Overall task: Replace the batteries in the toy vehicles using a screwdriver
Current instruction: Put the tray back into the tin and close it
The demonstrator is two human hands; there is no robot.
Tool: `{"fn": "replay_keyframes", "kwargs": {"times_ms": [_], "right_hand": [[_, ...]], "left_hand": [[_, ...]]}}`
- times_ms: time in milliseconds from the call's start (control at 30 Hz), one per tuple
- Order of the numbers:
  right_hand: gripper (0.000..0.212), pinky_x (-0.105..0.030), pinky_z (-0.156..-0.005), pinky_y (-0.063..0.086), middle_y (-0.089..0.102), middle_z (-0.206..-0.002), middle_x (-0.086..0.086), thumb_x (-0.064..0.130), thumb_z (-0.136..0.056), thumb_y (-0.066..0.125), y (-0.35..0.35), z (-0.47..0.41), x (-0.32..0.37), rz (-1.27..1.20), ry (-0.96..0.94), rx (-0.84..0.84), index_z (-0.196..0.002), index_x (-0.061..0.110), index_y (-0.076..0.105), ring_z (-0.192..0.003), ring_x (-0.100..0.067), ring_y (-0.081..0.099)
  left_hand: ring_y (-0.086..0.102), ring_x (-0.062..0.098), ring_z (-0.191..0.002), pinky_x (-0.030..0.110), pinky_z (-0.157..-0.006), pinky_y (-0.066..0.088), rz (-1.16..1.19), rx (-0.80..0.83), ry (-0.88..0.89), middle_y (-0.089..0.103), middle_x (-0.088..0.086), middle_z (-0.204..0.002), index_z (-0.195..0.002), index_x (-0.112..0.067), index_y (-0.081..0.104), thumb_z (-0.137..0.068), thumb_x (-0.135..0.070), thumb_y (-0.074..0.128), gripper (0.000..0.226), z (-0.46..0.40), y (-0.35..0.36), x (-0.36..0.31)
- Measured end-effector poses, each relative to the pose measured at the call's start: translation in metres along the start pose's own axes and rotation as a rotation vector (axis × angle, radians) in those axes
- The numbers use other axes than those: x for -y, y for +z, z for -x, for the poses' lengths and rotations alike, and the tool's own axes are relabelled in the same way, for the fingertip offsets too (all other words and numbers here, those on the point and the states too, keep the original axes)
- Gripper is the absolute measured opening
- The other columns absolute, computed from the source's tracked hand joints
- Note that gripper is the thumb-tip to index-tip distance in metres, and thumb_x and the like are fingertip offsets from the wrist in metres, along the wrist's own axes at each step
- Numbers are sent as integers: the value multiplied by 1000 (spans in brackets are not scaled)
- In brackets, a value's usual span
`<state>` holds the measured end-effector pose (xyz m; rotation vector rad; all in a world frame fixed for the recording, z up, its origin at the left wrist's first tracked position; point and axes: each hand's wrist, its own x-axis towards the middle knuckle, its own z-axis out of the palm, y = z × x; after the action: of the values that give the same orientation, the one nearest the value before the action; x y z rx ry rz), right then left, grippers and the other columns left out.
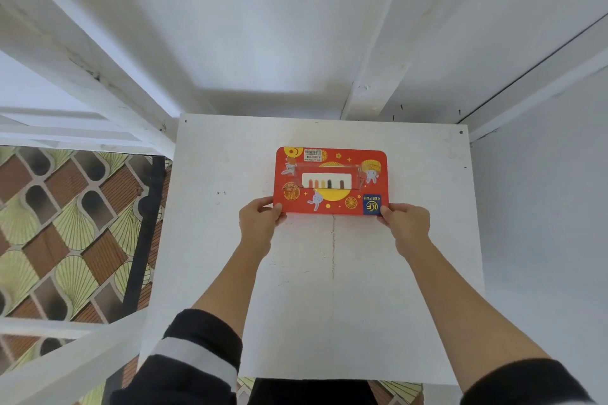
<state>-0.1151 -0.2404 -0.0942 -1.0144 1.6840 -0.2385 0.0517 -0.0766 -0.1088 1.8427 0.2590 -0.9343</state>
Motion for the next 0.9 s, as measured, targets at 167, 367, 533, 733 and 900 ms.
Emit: {"fn": "replay_keyframes", "kwargs": {"times_ms": [167,367,533,733,900], "right_hand": [[26,-30,-77,48,63,-109,-17,12,-89,62,-5,-2,3,391,-203,20,-111,0,59,-90,-22,60],[38,-26,-77,46,41,-131,-14,19,-98,45,8,-22,49,501,-488,124,-136,17,44,-118,-24,49],[47,-31,-90,47,44,-126,-15,20,-98,42,16,-36,66,858,-563,197,-144,20,31,-118,-25,46],[51,-25,-81,48,43,-125,-13,30,-99,33,20,-36,61,915,-527,283,-146,18,21,-110,-18,50],[55,-39,-94,50,42,-131,-11,35,-98,35,24,-32,58,946,-482,308,-147,21,15,-117,-24,50]], "left_hand": [[59,20,-89,38,-88,53,-357,-7,190,54,11,-113,-132,-2,51,-92,-14,66,45,-9,-7,-1],[51,22,-121,25,-87,45,-648,125,471,42,13,-141,-149,-15,34,-104,-19,42,46,-30,9,-39],[45,26,-127,29,-89,49,-827,216,543,41,16,-134,-150,-11,33,-104,-10,40,47,-56,15,-62],[44,26,-124,39,-97,51,-1042,356,511,32,17,-135,-155,-14,-5,-104,-12,39,68,-59,17,-53],[46,27,-123,38,-95,52,-1116,374,478,33,17,-140,-154,-16,-12,-103,-8,39,73,-55,17,-56]]}}
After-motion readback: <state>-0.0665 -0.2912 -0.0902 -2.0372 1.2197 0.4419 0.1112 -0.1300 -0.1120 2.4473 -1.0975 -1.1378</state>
